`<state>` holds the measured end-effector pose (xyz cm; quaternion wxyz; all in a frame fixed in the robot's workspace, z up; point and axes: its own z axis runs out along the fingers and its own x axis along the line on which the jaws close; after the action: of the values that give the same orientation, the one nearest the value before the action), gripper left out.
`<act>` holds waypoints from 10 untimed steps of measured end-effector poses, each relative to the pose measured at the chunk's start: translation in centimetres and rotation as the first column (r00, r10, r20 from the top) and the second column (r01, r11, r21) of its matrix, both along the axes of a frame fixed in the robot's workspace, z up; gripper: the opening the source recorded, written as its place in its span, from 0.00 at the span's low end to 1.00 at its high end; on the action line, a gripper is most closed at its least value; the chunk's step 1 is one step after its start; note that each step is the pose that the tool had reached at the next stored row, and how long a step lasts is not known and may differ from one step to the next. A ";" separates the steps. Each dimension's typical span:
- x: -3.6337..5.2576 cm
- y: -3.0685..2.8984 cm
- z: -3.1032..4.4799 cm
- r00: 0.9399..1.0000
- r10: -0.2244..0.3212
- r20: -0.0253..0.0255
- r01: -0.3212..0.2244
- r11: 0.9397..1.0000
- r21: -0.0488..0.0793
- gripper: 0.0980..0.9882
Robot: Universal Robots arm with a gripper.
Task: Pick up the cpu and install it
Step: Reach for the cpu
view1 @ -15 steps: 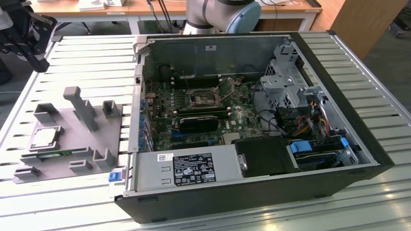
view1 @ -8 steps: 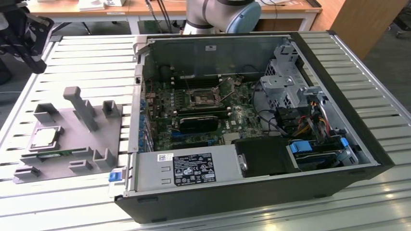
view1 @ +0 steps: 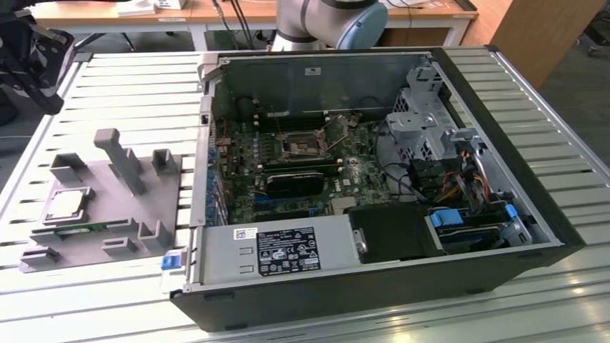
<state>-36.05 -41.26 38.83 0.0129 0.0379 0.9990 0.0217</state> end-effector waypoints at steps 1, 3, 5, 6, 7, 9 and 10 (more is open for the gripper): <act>-0.08 -0.20 -0.03 1.000 0.000 0.000 0.000 1.000 0.000 0.01; -0.38 -0.58 -0.08 1.000 0.000 0.000 0.000 1.000 0.000 0.01; -0.82 -0.85 -0.15 1.000 0.000 0.000 0.000 1.000 0.000 0.01; -1.09 -0.88 -0.17 1.000 0.000 0.000 0.000 1.000 0.000 0.01; -1.35 -0.89 -0.19 1.000 0.000 0.000 0.000 1.000 0.000 0.01; -1.83 -0.89 -0.24 1.000 -0.001 0.000 0.001 1.000 0.000 0.01; -2.03 -0.89 -0.26 1.000 -0.001 -0.001 0.001 1.000 0.000 0.01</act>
<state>-38.08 -42.15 38.56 0.0123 0.0384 0.9990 0.0217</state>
